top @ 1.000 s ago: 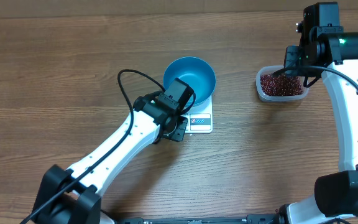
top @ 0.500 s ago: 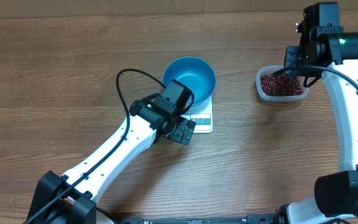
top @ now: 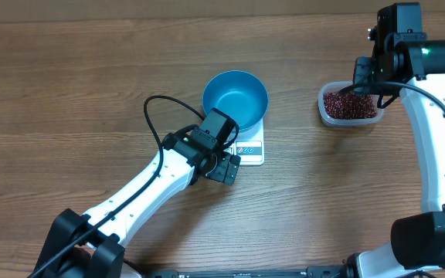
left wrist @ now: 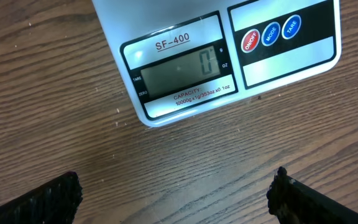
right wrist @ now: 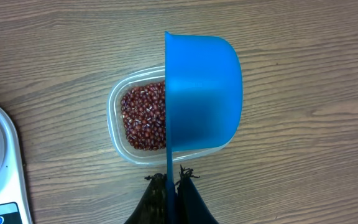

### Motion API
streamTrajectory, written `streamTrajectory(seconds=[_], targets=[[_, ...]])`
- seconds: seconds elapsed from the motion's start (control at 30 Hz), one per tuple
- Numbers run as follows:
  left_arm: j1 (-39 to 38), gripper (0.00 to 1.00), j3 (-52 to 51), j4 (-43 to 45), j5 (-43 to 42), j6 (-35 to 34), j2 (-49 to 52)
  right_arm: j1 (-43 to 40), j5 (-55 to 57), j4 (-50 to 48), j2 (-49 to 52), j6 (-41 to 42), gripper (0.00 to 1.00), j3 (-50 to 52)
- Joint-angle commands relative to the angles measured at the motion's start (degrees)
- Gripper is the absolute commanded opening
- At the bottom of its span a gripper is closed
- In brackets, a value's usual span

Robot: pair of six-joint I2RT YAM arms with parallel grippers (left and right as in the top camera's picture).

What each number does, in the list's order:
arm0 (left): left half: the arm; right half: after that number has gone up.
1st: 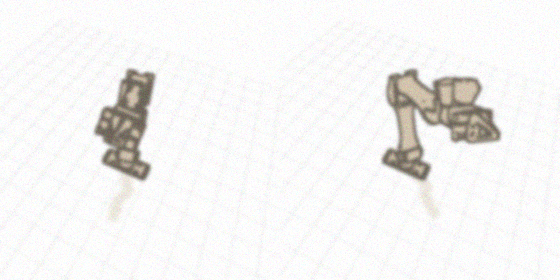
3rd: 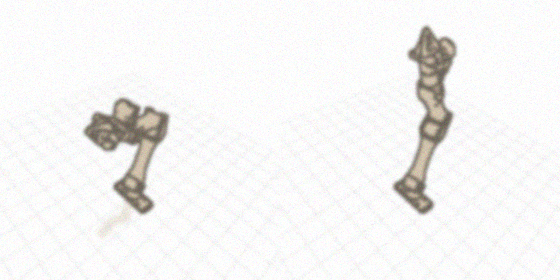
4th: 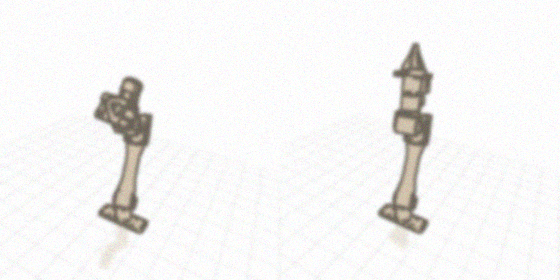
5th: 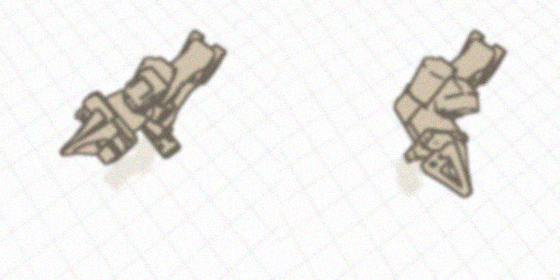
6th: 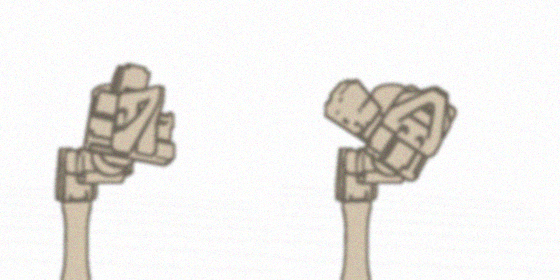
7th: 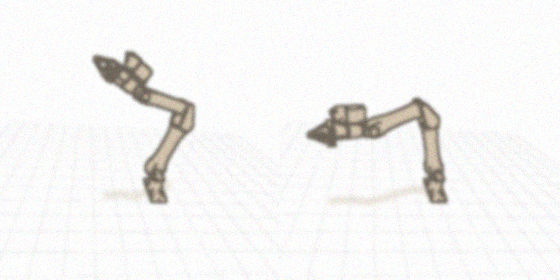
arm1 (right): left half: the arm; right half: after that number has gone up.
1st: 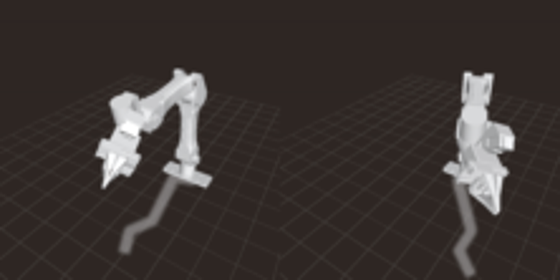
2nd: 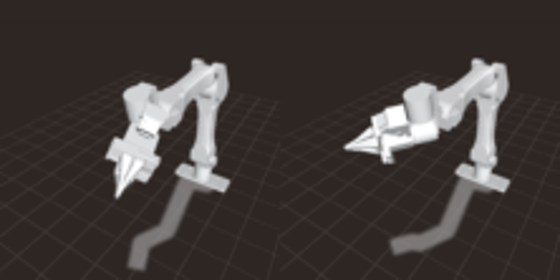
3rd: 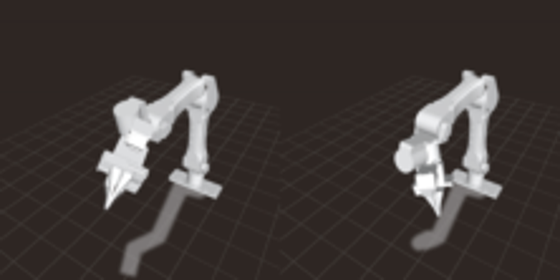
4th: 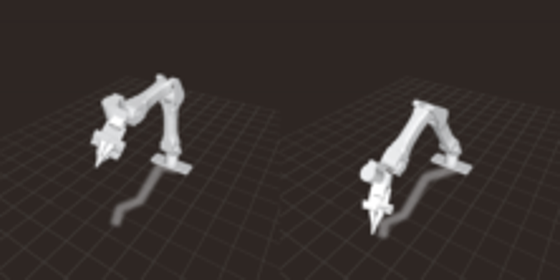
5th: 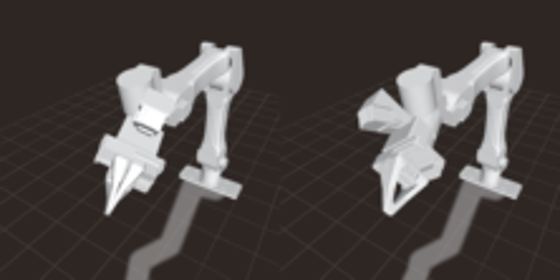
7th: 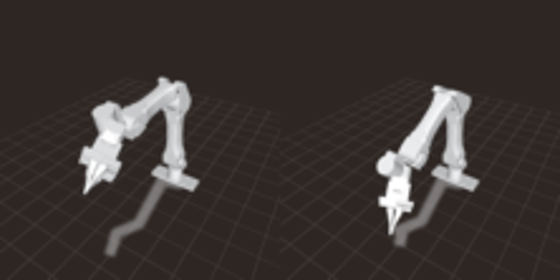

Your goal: Scoop item into bowl and weigh 150g on scale

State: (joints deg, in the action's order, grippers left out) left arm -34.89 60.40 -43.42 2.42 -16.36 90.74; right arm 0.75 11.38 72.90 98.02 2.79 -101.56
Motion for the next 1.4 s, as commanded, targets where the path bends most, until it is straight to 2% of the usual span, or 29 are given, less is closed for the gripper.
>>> streamTrajectory(seconds=[0.0,0.13,0.37,0.53,0.73,0.87,1.27,1.37], targets=[[-0.39,1.00,-0.33,0.37,0.33,2.56,-0.39,-0.17,-0.46,-0.02,0.17,-2.32,0.04,0.04],[-0.39,1.00,-0.33,0.42,0.37,3.08,-0.39,-0.17,-1.55,1.38,0.17,-5.79,0.04,0.04],[-0.39,0.99,-0.31,0.39,0.37,3.08,-0.42,-0.20,-1.33,1.79,0.15,-5.92,0.04,0.04],[-0.39,0.99,-0.31,0.37,0.55,3.06,-0.42,-0.17,1.49,0.85,0.15,-10.84,0.04,-1.18],[-0.39,0.99,-0.31,0.39,0.55,3.08,-0.39,-0.17,2.10,5.79,0.15,-13.84,0.03,-8.02],[-0.39,0.99,-0.31,0.37,0.55,3.08,-0.42,-0.17,2.01,9.18,0.39,-15.63,0.03,-9.09],[-0.39,1.00,-0.33,0.37,0.57,3.08,-0.39,-0.17,2.16,12.94,8.85,-16.37,0.04,-9.07],[-0.39,1.00,-0.33,0.37,0.57,3.08,-0.42,-0.17,6.10,11.13,11.78,-16.39,0.04,-9.07]])
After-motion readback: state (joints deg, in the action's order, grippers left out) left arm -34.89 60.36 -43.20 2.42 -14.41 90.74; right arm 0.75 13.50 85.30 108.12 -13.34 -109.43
